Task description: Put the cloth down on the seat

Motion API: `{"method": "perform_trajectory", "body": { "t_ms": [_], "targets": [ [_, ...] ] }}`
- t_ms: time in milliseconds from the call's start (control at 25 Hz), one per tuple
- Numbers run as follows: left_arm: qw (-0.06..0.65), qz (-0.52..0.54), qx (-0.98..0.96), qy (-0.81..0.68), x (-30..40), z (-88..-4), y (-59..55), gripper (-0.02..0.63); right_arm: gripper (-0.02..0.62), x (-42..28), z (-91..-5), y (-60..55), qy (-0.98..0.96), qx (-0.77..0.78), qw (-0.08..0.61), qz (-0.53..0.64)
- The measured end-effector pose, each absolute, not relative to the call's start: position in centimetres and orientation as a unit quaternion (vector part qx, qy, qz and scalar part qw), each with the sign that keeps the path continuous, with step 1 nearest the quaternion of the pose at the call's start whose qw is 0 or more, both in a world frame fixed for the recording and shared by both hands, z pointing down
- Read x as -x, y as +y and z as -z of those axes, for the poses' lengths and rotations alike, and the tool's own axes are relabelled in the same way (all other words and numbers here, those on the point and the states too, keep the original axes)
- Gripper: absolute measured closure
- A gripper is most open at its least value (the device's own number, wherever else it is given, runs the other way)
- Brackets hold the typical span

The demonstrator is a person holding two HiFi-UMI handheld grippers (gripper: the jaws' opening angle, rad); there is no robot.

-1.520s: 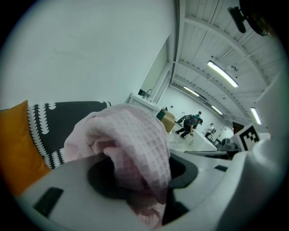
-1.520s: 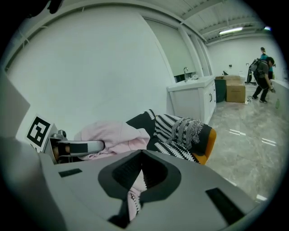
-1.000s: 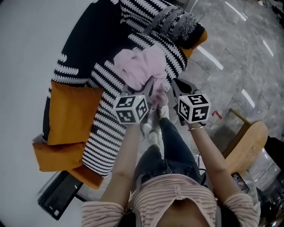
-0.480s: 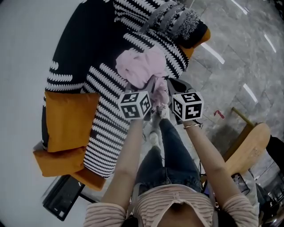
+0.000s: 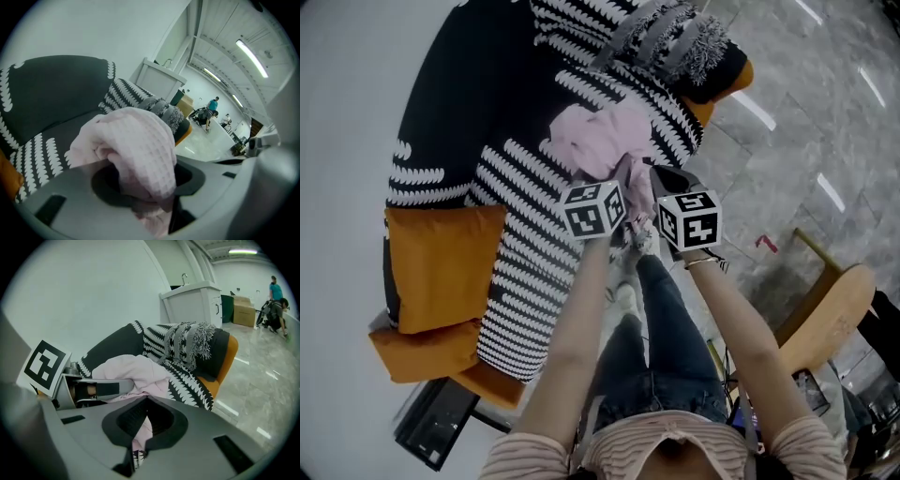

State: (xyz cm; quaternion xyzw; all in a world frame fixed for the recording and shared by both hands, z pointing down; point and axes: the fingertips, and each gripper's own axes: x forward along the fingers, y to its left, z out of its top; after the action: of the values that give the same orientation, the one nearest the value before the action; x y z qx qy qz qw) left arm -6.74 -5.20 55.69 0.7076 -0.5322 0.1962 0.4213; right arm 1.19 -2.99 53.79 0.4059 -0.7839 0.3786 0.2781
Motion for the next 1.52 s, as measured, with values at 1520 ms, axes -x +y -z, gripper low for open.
{"method": "perform_trajectory", "body": {
  "t_ms": [1520],
  "targets": [
    [0.452, -0.275, -0.657, -0.537, 6.9, -64.1, -7.6, 0.328, 0.588, -0.2, -59.6, -4.2, -0.765, -0.4, 0.319, -0.391]
  ]
}}
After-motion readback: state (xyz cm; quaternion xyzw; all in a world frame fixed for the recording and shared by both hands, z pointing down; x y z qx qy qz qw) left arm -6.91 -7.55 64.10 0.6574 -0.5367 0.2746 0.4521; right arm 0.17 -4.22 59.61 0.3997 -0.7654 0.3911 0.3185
